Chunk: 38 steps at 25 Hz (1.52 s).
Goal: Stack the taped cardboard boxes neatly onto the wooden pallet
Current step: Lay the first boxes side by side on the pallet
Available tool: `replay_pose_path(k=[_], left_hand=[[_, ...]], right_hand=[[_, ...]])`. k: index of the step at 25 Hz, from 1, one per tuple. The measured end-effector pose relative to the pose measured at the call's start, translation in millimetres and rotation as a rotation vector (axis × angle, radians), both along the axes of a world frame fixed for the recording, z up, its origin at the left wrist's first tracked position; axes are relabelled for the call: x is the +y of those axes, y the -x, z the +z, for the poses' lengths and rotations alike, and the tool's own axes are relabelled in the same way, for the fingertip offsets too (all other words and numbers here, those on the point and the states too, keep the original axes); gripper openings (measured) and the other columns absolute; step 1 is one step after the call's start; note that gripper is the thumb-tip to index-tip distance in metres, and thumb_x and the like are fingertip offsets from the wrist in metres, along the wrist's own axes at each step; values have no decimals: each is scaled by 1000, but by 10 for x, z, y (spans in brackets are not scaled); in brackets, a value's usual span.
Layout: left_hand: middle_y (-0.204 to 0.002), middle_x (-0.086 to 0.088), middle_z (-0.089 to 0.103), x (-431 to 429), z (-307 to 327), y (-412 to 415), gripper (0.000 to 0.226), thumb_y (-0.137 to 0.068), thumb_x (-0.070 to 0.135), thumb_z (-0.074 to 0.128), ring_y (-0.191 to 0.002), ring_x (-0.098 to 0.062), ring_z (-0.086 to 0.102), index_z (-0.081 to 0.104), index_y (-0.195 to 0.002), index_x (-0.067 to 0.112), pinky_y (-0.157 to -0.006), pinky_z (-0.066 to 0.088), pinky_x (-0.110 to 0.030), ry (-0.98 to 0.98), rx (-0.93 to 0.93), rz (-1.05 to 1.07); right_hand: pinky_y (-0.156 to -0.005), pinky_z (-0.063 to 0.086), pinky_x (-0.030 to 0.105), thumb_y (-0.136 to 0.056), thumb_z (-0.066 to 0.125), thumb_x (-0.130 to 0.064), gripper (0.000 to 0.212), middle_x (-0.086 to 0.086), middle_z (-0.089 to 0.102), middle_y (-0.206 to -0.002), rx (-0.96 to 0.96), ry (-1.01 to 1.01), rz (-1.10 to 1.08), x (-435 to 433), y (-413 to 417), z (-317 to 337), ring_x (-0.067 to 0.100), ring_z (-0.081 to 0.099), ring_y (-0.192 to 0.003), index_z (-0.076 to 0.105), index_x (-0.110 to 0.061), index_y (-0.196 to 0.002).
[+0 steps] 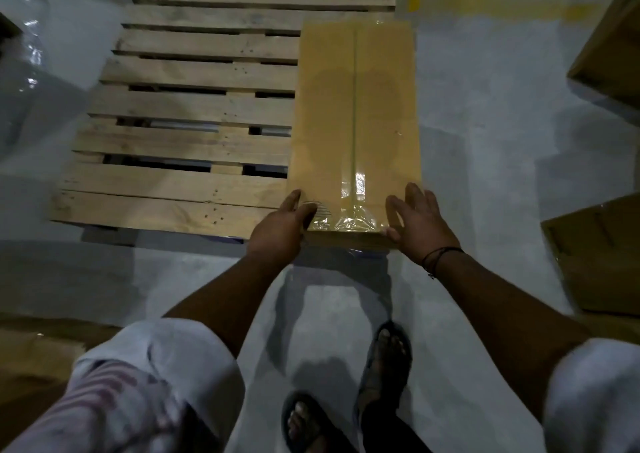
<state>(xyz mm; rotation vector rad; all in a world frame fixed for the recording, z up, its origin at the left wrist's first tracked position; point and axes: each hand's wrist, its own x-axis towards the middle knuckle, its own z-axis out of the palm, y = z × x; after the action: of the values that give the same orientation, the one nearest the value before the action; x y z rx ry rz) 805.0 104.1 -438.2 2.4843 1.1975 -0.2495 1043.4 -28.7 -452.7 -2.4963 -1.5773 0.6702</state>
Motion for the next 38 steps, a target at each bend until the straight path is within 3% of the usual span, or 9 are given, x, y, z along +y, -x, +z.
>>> replay_pose_path(k=[4, 11, 15, 23, 29, 34, 36, 38], left_hand=[[-167, -4, 27, -6, 16, -60, 58, -93, 6, 68, -133, -32, 55, 54, -144, 31, -96, 54, -42, -30, -33, 60], [-164, -7, 32, 60, 15, -64, 53, -94, 9, 69, -132, -33, 55, 59, -141, 31, -94, 55, -43, -50, -26, 37], [-162, -9, 35, 126, 13, -28, 49, -94, 9, 69, -131, -33, 55, 60, -139, 28, -93, 56, -44, -62, -57, 65], [-161, -9, 37, 217, -2, 7, 56, -88, 4, 74, -136, -32, 50, 61, -139, 24, -103, 52, -45, -35, -88, 121], [-162, -11, 35, 118, -25, 23, 56, -90, 3, 72, -136, -34, 51, 60, -140, 24, -106, 51, -47, -22, -78, 154], [-163, -12, 33, 22, -32, 58, 61, -86, -1, 74, -133, -39, 53, 60, -140, 23, -106, 51, -47, -21, -73, 138], [-164, -14, 30, -7, -27, 43, 60, -84, 4, 77, -132, -45, 52, 59, -139, 22, -105, 51, -52, -6, -45, 158], [-165, -15, 25, -95, -48, -23, 70, -81, 23, 83, -138, -51, 40, 50, -143, 22, -110, 44, -58, 8, 49, 154]], right_hand=[[-115, 34, 51, -95, 65, -31, 46, 15, 18, -161, 16, -18, 11, -105, -20, -124, 41, 17, -146, 49, -22, -137], [-107, 44, 52, -93, 67, -30, 46, 14, 27, -156, -33, -28, 35, -102, -64, -199, 41, 29, -139, 51, -26, -136], [-108, 43, 49, -92, 69, -26, 43, 17, 34, -154, 7, -68, 28, -51, -45, -216, 41, 34, -137, 56, -21, -133], [-99, 51, 45, -88, 75, -21, 30, 14, 36, -152, 54, -100, 42, 15, -25, -148, 39, 54, -118, 65, -16, -115], [-94, 53, 47, -85, 76, -16, 25, 17, 42, -147, 70, -122, 31, -63, 0, -193, 44, 58, -109, 68, -13, -108], [-92, 53, 47, -85, 75, -13, 28, 20, 39, -151, 80, -106, 2, -168, 67, -265, 47, 57, -113, 65, -15, -110], [-92, 54, 47, -86, 72, -13, 26, 18, 37, -152, 105, -102, 0, -140, 114, -263, 48, 55, -114, 62, -18, -109], [-96, 52, 49, -89, 70, -13, 24, 18, 33, -156, 124, -85, -31, -140, 154, -224, 48, 51, -120, 63, -18, -111]])
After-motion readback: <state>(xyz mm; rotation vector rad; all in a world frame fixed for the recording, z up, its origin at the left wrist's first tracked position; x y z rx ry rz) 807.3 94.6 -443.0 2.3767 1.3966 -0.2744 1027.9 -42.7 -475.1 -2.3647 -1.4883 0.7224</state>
